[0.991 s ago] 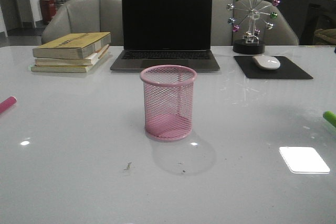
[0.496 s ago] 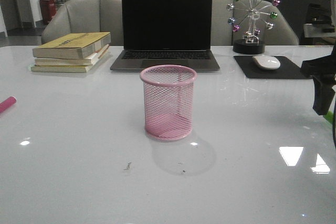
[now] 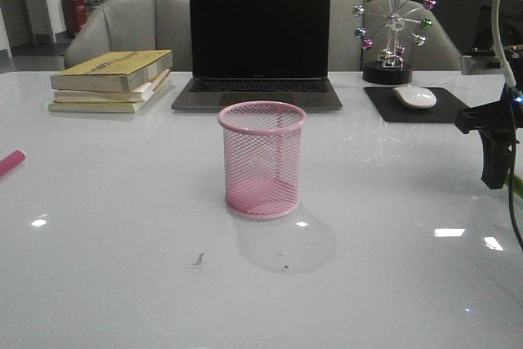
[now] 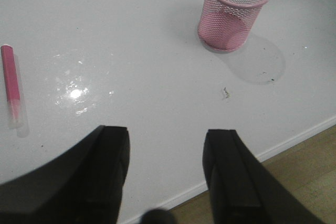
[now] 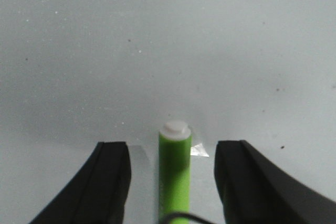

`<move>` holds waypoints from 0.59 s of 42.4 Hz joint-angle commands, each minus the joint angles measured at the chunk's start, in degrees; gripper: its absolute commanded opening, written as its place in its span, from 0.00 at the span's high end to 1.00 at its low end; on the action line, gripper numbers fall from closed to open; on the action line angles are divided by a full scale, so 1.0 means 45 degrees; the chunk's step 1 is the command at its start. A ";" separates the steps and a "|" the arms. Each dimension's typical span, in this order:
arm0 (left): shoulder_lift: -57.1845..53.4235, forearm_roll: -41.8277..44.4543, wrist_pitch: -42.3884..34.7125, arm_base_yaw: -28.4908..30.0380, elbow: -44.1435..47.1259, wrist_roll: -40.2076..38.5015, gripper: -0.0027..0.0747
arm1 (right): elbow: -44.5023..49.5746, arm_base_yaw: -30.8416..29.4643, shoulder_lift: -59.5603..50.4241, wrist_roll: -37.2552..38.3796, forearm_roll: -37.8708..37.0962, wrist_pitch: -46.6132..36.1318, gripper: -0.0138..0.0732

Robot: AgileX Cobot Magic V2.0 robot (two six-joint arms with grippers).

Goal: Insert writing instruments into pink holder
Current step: 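Lower the right gripper and grasp the green marker upright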

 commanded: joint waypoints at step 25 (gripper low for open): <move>0.0056 -0.0218 -0.0883 -0.0119 -0.0378 -0.0012 0.47 | -0.0416 -0.0055 -0.0308 -0.0232 -0.0109 0.0467 0.36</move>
